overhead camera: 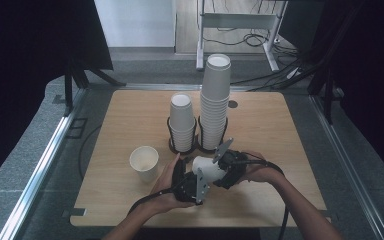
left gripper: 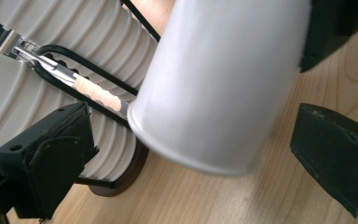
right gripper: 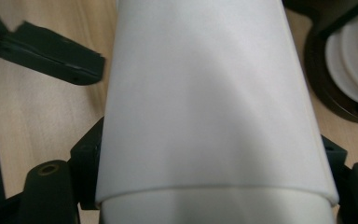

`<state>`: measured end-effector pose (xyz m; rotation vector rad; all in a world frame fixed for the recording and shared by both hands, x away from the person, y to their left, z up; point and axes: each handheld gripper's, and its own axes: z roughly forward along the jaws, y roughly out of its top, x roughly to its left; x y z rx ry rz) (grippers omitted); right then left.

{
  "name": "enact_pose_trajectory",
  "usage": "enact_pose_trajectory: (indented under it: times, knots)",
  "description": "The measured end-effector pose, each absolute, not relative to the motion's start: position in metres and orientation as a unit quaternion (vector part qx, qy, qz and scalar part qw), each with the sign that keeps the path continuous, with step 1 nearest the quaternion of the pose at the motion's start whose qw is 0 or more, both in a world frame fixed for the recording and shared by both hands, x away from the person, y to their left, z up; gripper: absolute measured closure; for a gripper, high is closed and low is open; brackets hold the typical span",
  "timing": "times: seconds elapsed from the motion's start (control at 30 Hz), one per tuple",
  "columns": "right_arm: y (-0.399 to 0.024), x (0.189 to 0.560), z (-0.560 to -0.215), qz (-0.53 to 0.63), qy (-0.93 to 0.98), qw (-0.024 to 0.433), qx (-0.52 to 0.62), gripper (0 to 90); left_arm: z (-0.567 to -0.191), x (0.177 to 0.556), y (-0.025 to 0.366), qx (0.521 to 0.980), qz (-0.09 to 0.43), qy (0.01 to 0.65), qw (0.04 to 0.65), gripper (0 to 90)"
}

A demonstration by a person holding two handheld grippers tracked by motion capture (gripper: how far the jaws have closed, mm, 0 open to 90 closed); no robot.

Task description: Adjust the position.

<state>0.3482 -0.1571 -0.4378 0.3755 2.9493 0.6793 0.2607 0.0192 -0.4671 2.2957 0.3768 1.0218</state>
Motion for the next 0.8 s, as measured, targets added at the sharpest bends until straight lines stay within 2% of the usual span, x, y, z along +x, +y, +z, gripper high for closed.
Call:
enact_pose_trajectory:
  times: [0.37, 0.8]
  knots:
    - [-0.170, 0.348, -0.435, 0.286, 0.943, 0.065, 0.160, 23.2, -0.466, 0.256, 0.035, 0.857, 0.339, 0.183, 0.341, 2.2]
    - [-0.174, 0.342, -0.435, 0.363, 0.908, 0.079, 0.192, 23.2, -0.470, 0.263, 0.058, 0.838, 0.261, 0.274, 0.394, 7.6]
